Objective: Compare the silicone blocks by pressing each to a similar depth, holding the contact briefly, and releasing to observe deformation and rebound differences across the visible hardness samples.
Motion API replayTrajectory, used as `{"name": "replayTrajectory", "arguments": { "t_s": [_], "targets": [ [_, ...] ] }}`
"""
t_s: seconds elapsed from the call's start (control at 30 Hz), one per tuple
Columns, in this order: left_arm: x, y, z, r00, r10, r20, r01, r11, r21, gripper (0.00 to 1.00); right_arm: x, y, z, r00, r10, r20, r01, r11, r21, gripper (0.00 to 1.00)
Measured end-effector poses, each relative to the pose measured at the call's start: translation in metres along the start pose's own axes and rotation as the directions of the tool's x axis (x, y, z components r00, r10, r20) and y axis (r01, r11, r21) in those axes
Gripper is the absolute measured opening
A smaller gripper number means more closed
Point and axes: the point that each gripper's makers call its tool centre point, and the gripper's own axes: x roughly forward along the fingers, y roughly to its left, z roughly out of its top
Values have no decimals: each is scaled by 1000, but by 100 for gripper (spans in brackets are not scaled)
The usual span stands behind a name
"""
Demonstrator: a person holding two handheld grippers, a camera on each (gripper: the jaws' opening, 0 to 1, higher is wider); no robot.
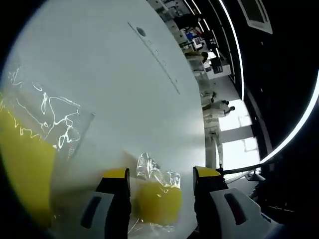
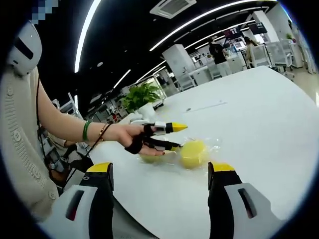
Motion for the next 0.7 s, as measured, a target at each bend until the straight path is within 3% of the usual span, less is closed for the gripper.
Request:
{"name": "replayTrajectory", "arguments": {
  "t_s": [0.07, 0.17, 0.23, 0.27, 0.33, 0.47, 0.7],
  "targets": [
    [3, 4, -6, 999, 24, -34, -23, 999, 47, 35, 0, -3, -1, 1000, -2, -2, 2, 1000, 6, 71],
    [9, 12, -4, 997, 74, -32, -68, 985, 157, 23, -1, -6, -2, 1000, -8, -1, 8, 1000, 12, 70],
    [10, 18, -9, 992, 112, -63, -95, 968, 231, 16, -1, -7, -3, 1000, -10, -4, 10, 1000, 20, 69],
    [12, 12, -6, 995, 84, -46, -72, 973, 219, 16, -1, -8, -5, 1000, -11, -6, 11, 1000, 22, 69],
    [13, 16, -6, 992, 106, -61, -86, 959, 271, 13, -2, -9, -8, 1000, -14, -14, 15, 1000, 26, 68],
    [13, 12, -5, 995, 76, -61, -56, 960, 274, 1, -2, -11, -11, 1000, -16, -17, 17, 999, 39, 67],
    [14, 8, -4, 995, 64, -72, -39, 953, 301, 0, -3, -10, -7, 1000, -20, -4, 20, 999, 28, 67]
  ]
}}
